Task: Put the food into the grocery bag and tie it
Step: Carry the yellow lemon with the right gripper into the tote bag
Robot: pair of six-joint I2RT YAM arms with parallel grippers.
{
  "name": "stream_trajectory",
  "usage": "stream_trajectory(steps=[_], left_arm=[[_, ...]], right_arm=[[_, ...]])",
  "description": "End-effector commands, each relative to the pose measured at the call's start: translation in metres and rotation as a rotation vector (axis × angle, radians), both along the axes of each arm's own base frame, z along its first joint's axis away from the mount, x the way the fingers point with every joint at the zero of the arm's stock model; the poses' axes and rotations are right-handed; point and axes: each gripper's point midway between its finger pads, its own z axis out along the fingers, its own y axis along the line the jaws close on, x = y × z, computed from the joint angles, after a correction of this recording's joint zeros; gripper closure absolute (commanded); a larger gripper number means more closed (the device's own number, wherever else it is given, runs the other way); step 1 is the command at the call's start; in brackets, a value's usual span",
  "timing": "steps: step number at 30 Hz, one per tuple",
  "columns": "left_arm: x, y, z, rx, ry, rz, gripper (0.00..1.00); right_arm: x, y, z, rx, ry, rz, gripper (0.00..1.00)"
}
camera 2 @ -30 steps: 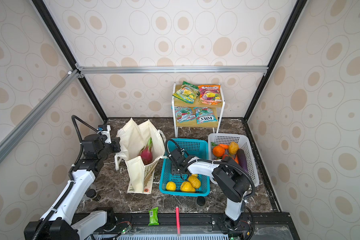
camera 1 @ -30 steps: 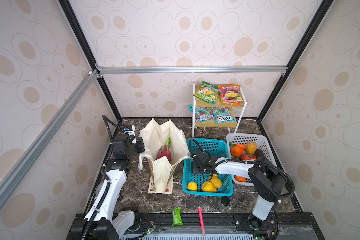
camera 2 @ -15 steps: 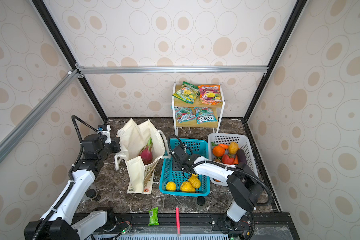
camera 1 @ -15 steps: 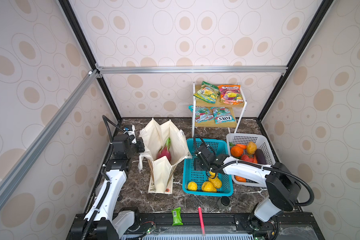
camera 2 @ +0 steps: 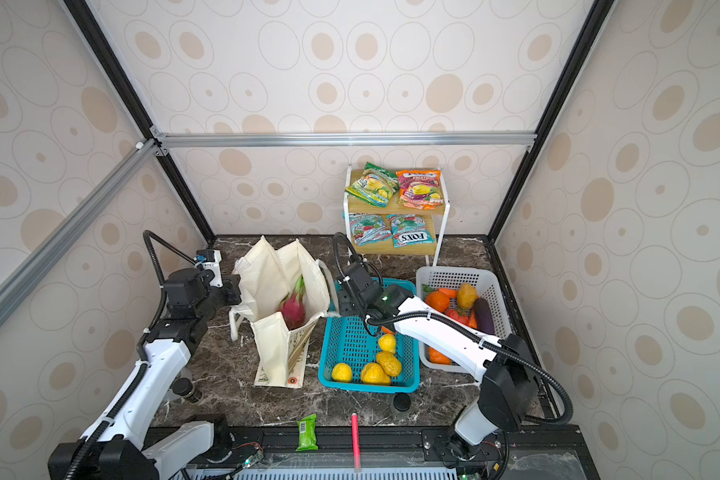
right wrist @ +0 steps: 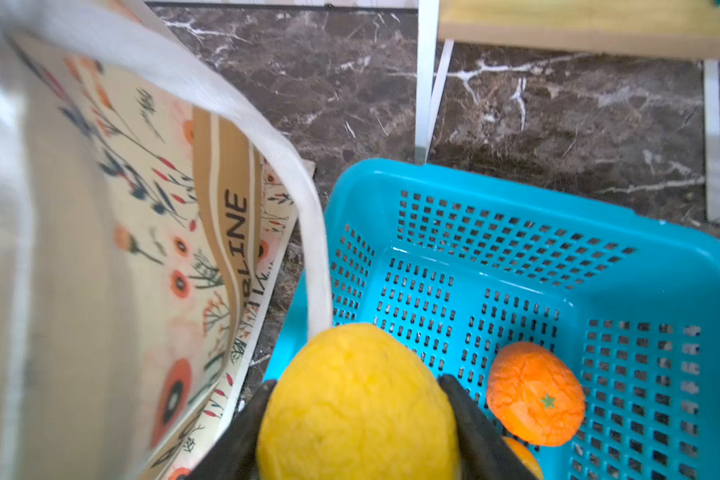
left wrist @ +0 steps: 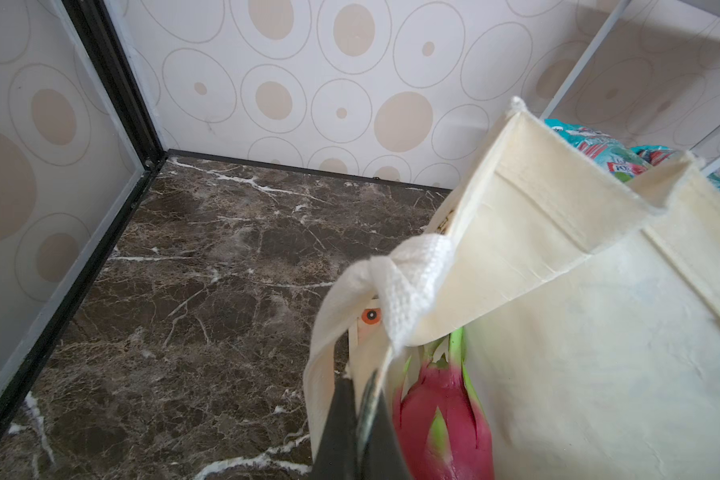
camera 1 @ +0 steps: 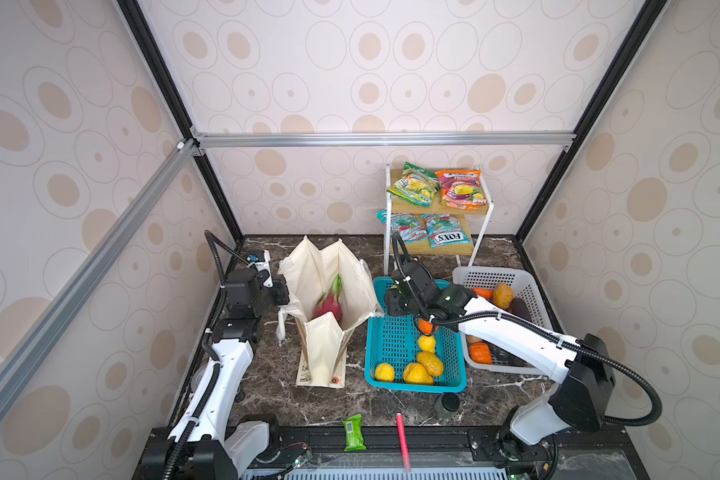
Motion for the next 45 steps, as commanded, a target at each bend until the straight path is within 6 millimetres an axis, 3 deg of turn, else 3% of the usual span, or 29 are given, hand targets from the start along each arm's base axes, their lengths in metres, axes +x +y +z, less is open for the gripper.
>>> stream_trajectory(steps=[1, 5, 9, 14, 19, 26, 38, 45], left_arm=[[-0.005, 0.000, -0.006, -0.001, 0.021, -0.004, 1.00], [-0.005, -0.002, -0.008, -0.006, 0.028, -0.010, 1.00], [-0.005, -0.001, -0.008, -0.005, 0.027, -0.006, 1.00], [-0.005, -0.001, -0.008, -0.007, 0.027, -0.007, 1.00], [-0.005, -0.001, -0.008, -0.007, 0.028, -0.007, 1.00], [-0.006, -0.002, -0.008, -0.007, 0.027, -0.010, 1.00], [-0.006, -0.003, -0.008, -0.011, 0.025, -0.014, 1.00], [-0.006, -0.002, -0.007, -0.008, 0.024, -0.009, 1.00]], right_arm=[[0.005, 0.000, 0.030, -0.040, -0.064, 0.030, 0.43], [0.010, 0.018, 0.056, -0.020, -0.112, 0.073, 0.43], [0.006, 0.054, 0.071, -0.022, -0.144, 0.160, 0.43], [-0.004, 0.106, 0.064, -0.083, -0.153, 0.289, 0.42], [-0.004, 0.143, 0.023, -0.186, -0.066, 0.338, 0.42], [0.005, 0.170, -0.043, -0.314, 0.069, 0.355, 0.42], [0.001, 0.177, -0.126, -0.380, 0.195, 0.363, 0.41], [-0.003, 0.177, -0.159, -0.393, 0.251, 0.357, 0.40]])
